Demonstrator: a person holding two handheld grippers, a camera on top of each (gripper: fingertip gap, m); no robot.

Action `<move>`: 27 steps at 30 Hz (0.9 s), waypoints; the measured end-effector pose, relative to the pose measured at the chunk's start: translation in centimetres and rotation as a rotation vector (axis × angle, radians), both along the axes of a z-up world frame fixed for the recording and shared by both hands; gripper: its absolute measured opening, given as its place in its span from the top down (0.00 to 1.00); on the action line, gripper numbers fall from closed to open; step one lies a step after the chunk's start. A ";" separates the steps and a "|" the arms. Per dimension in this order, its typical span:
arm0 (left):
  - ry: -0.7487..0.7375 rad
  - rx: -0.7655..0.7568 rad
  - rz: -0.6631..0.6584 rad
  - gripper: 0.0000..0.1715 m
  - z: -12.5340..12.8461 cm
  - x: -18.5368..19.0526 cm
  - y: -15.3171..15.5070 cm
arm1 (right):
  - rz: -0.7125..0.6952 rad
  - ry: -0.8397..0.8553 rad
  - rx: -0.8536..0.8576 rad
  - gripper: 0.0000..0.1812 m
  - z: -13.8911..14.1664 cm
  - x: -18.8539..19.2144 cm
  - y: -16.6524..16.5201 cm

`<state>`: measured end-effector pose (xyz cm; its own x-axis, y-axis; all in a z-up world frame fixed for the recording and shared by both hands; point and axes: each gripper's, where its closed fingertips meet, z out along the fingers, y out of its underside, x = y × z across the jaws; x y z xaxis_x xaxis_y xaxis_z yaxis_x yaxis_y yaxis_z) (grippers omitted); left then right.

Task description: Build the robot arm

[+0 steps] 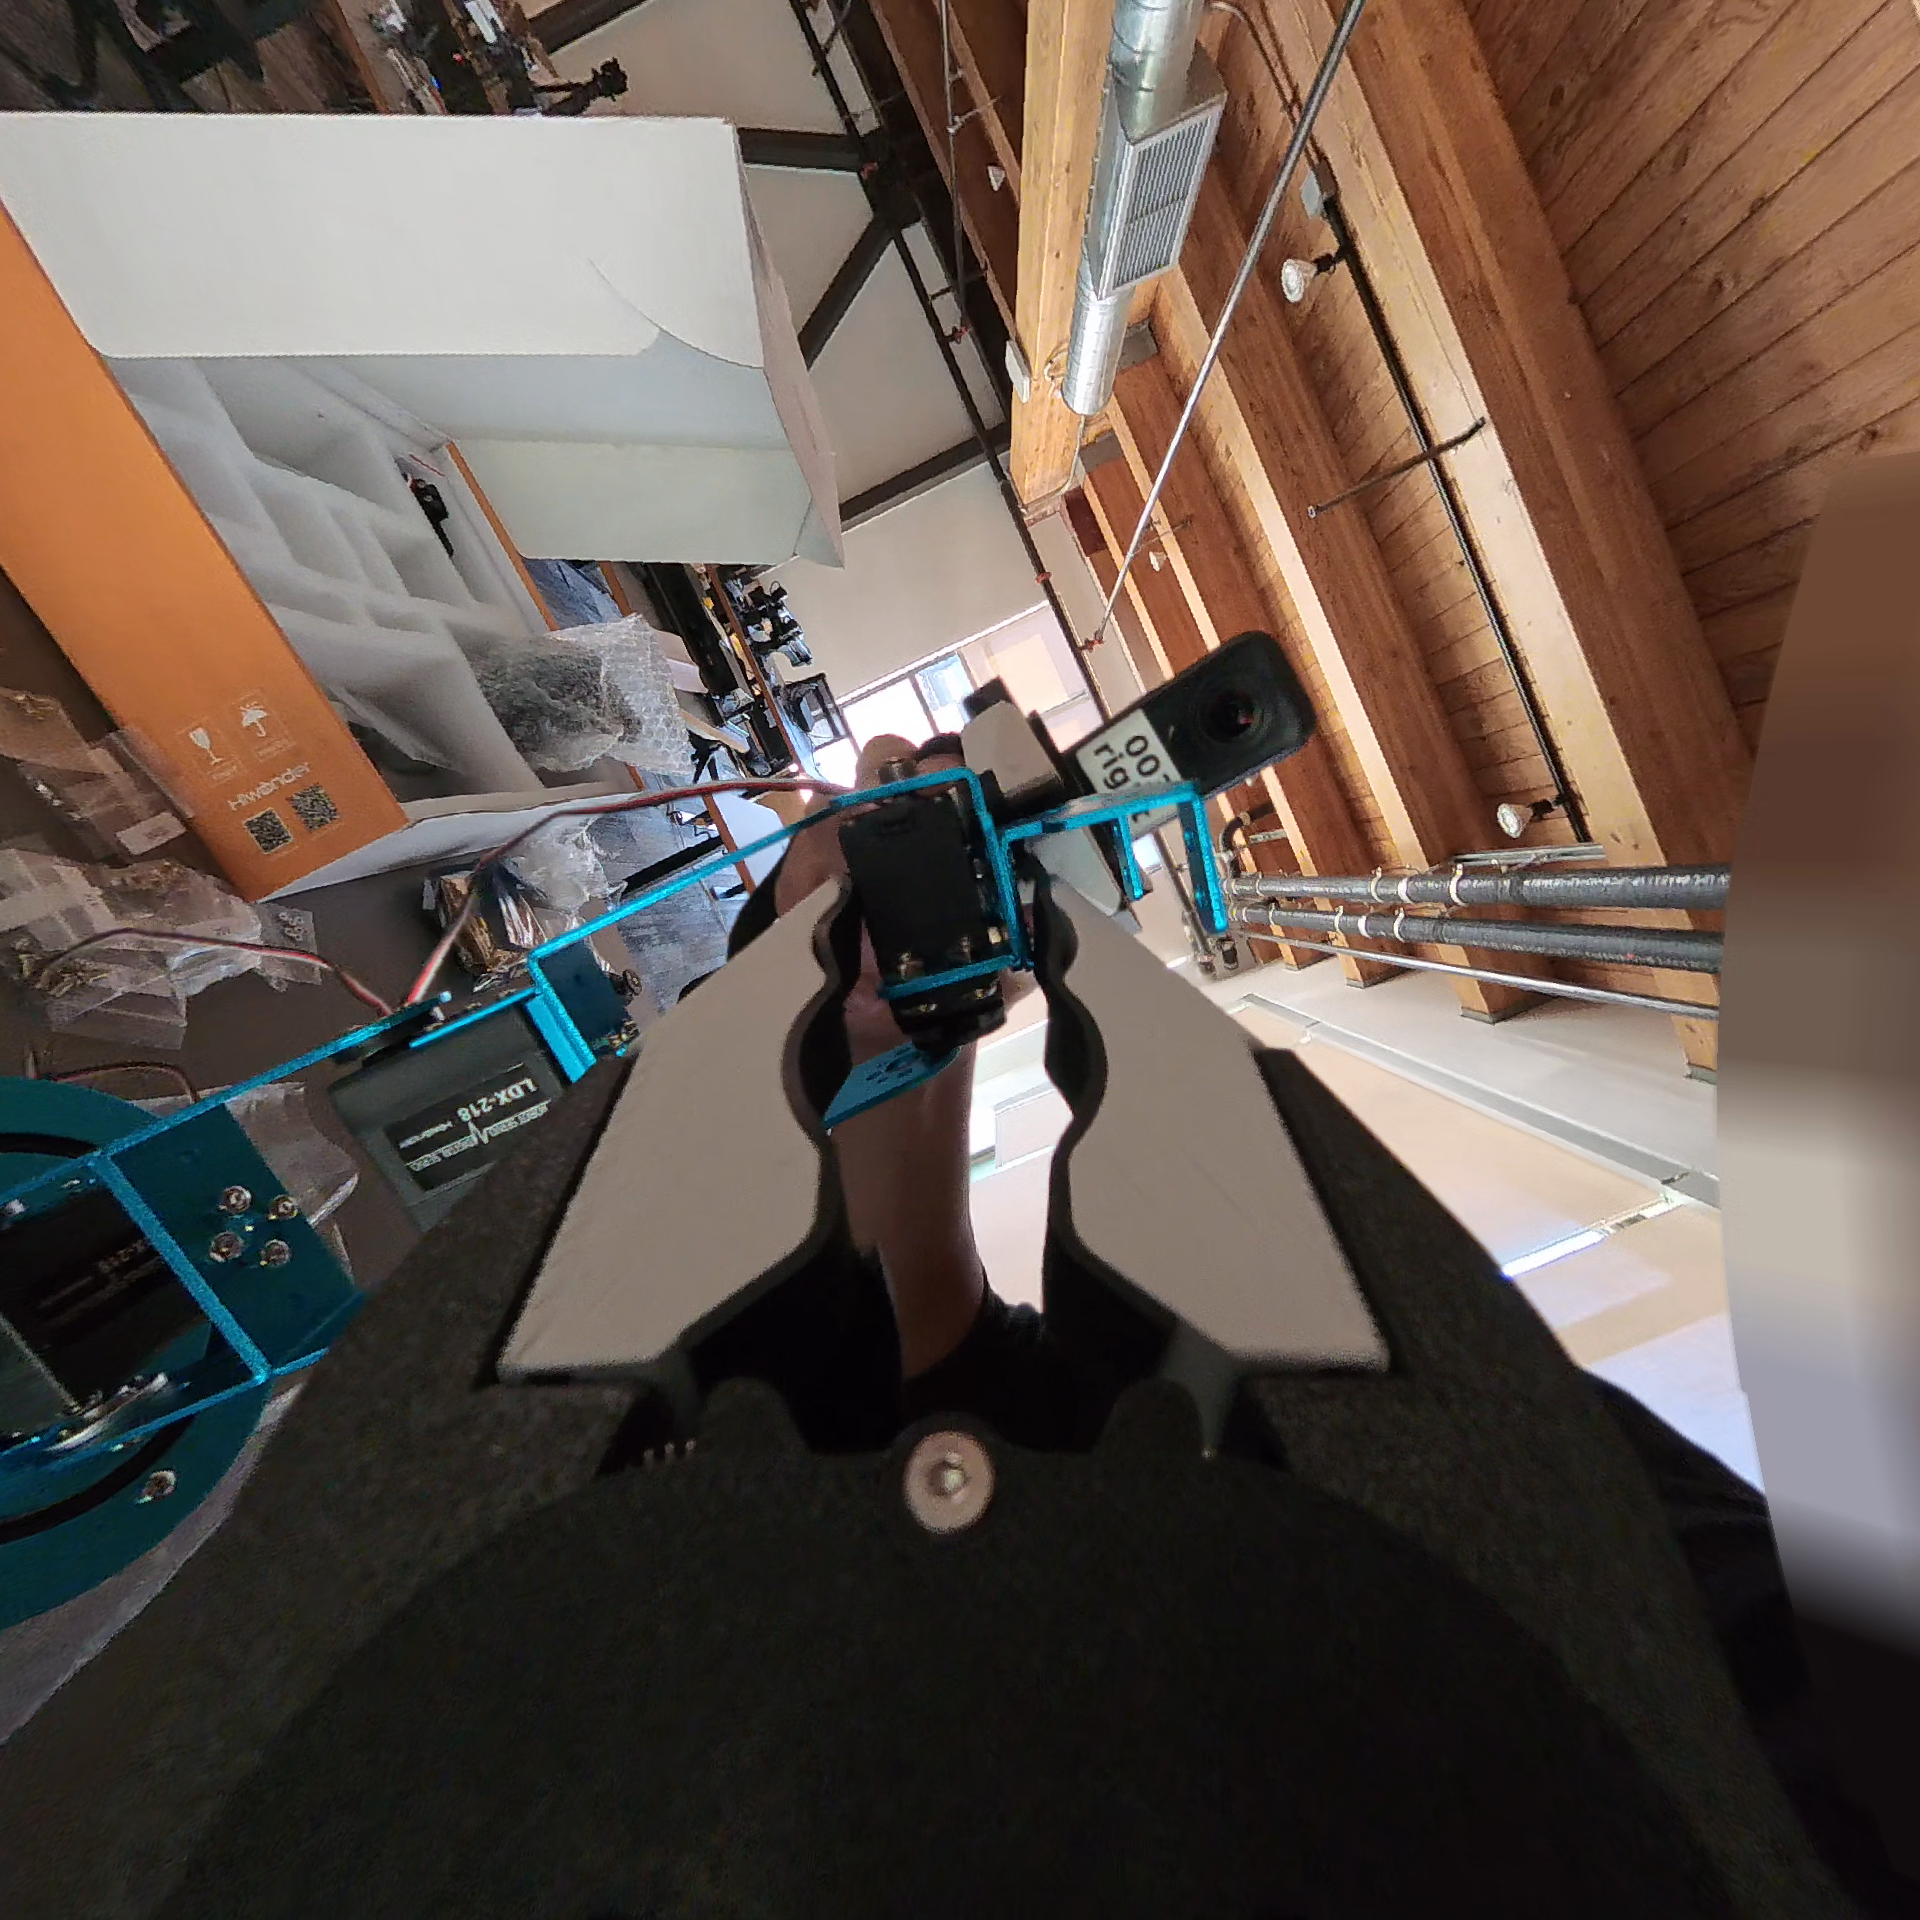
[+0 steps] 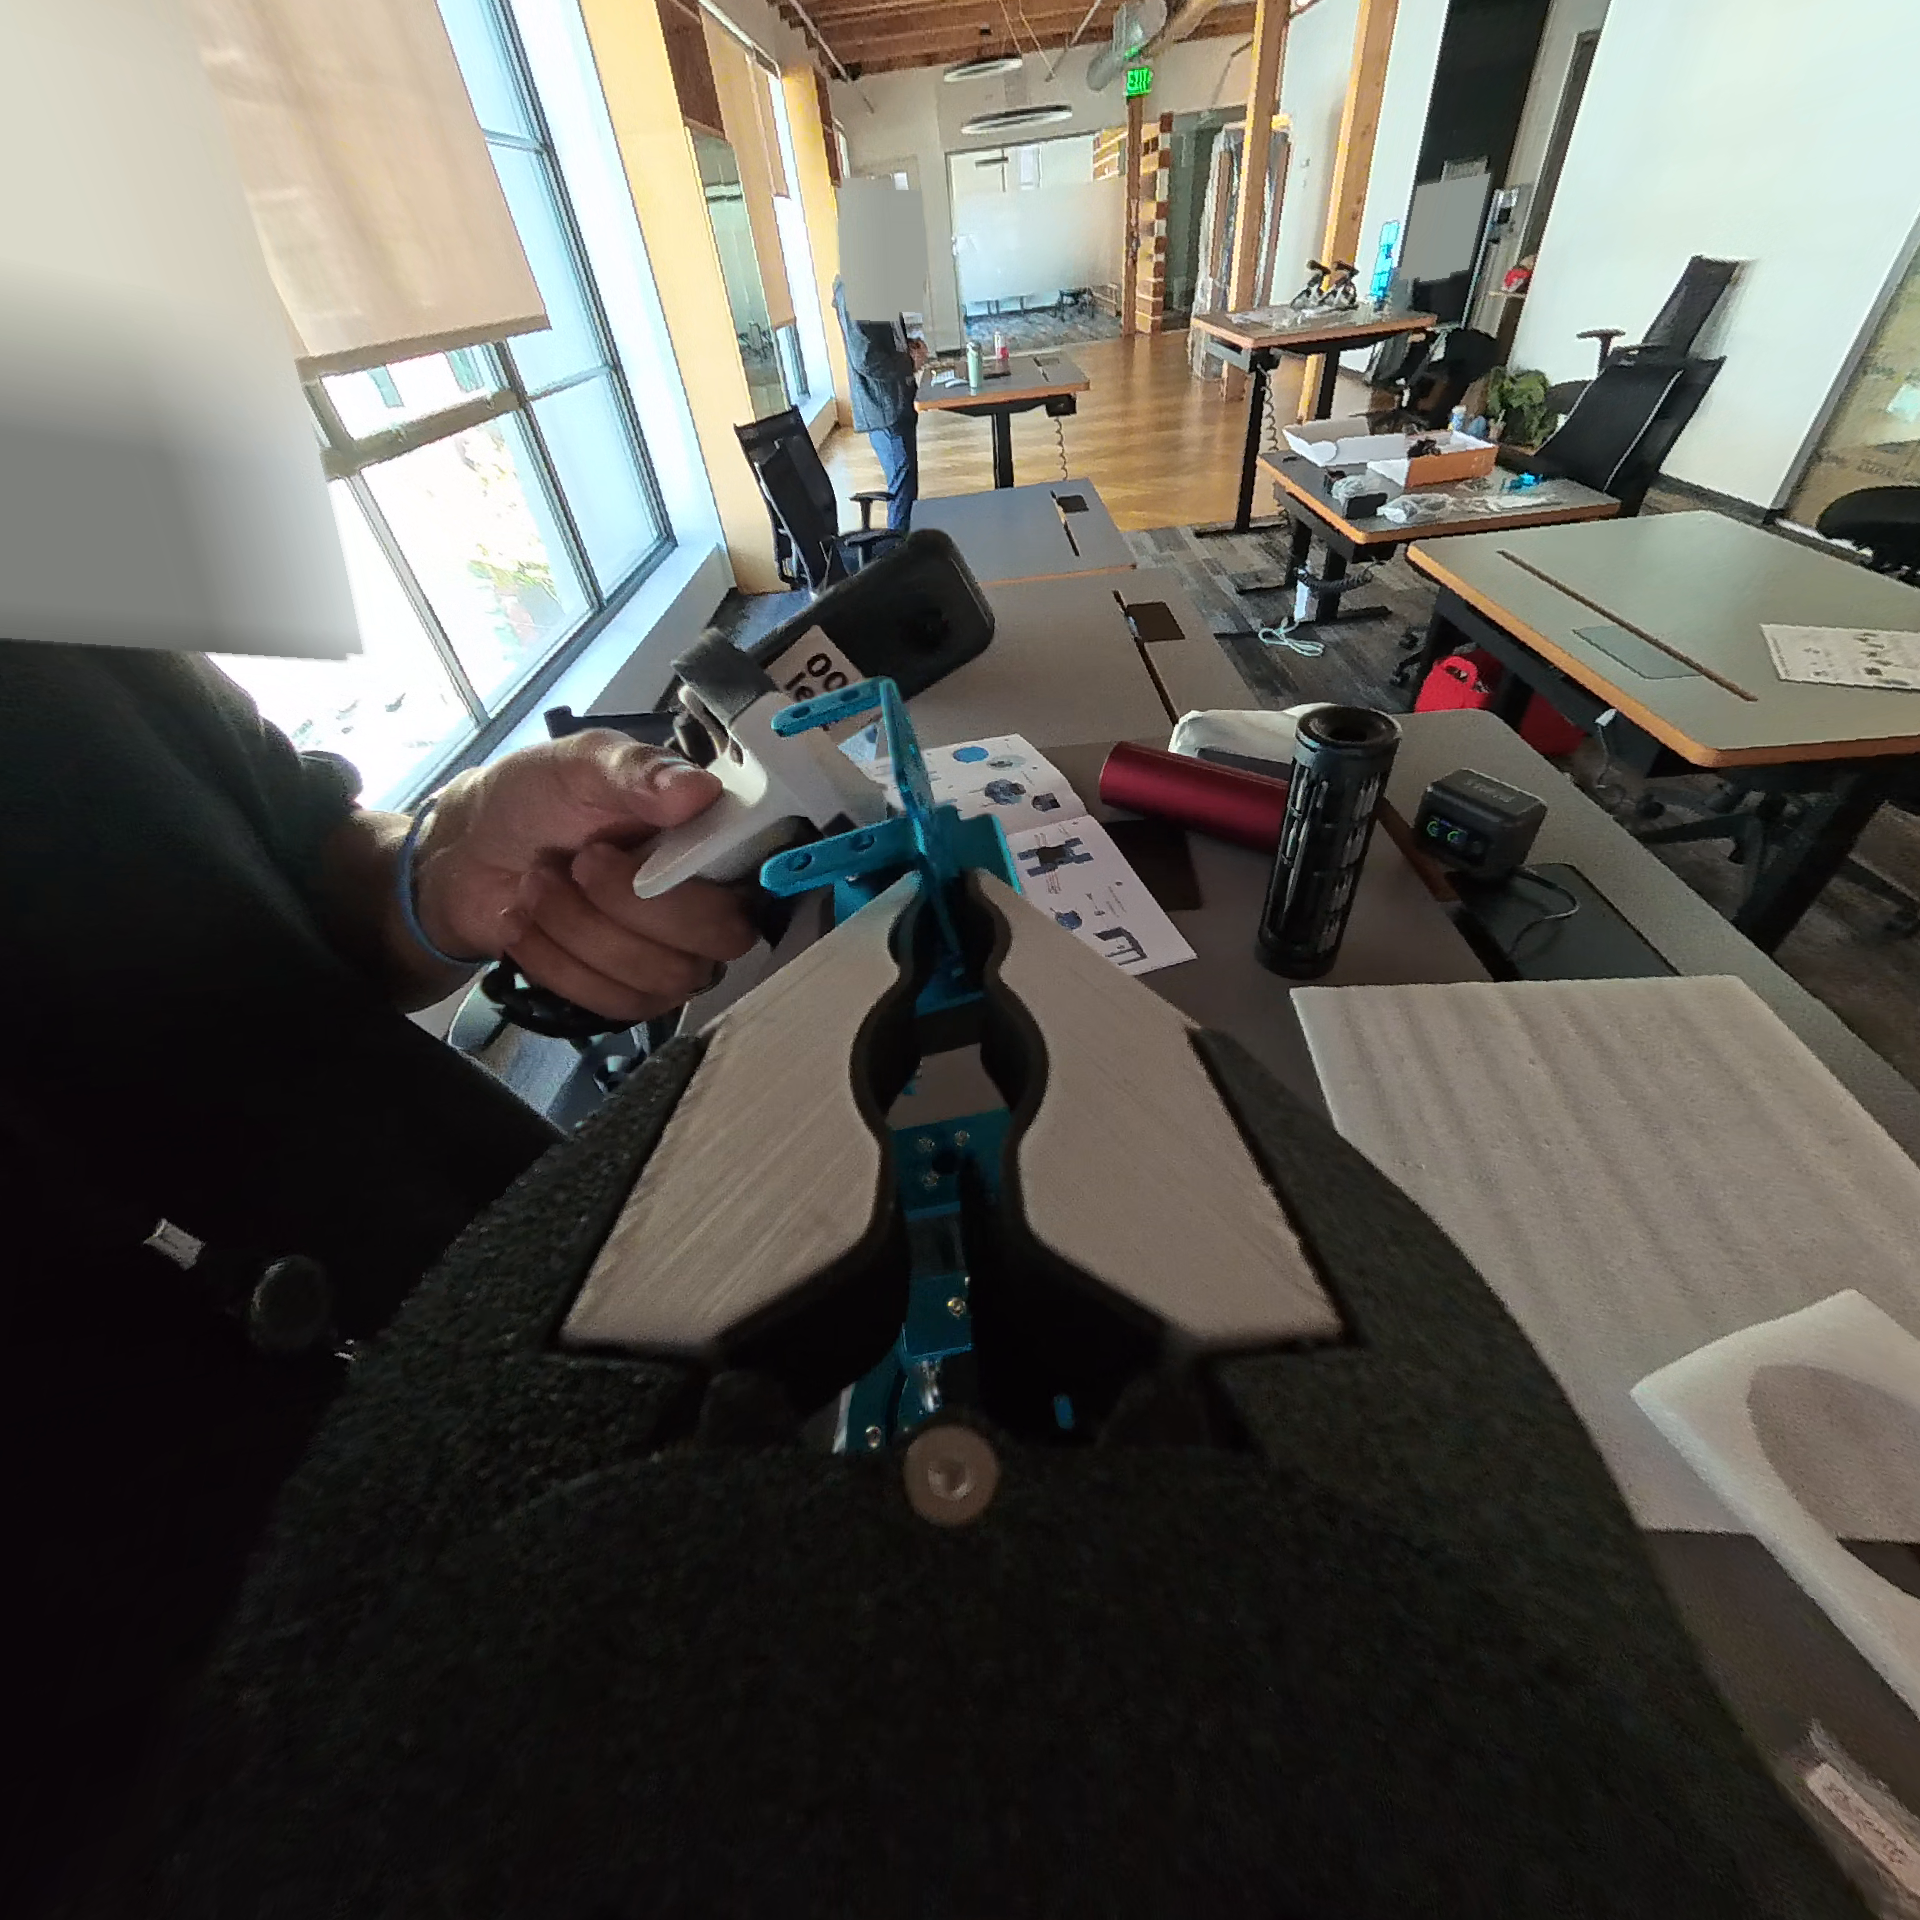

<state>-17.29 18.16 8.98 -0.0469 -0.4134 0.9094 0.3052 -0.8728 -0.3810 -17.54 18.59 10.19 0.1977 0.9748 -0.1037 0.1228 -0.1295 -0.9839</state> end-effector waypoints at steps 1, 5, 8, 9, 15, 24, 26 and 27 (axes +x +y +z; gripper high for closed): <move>0.001 0.016 -0.011 0.81 0.0 0.0 -0.1 | 0.003 0.010 -0.006 0.99 0.0 0.1 0.0; 0.053 0.163 -0.033 0.72 0.0 -0.6 -0.8 | 0.029 0.057 -0.045 0.99 0.2 0.5 0.1; 0.149 0.389 0.017 0.63 -0.1 -1.8 0.0 | 0.040 0.048 -0.024 0.99 0.2 0.3 0.1; 0.196 0.487 0.036 0.61 -0.2 -2.1 0.4 | 0.045 0.043 -0.018 0.99 0.2 0.2 0.1; 0.295 0.952 -0.055 0.63 0.4 -1.6 -0.8 | 0.090 0.049 -0.048 1.00 0.3 -0.1 -0.1; 0.363 1.069 -0.114 0.73 -0.2 -0.3 -0.6 | 0.126 0.060 -0.075 1.00 -0.6 -0.5 -0.1; 0.361 1.055 -0.119 0.73 -0.1 -0.3 -0.5 | 0.142 0.089 -0.099 1.00 -0.5 -0.4 0.0; 0.356 1.038 -0.132 0.73 -0.2 -0.2 -0.5 | 0.150 0.096 -0.110 1.00 -0.6 -0.4 0.0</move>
<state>-17.53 17.62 8.82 0.0485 -0.9945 0.0931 -0.0396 -0.0951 -0.9947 -17.96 18.58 9.60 0.0350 0.9743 -0.2225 0.0549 -0.2242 -0.9730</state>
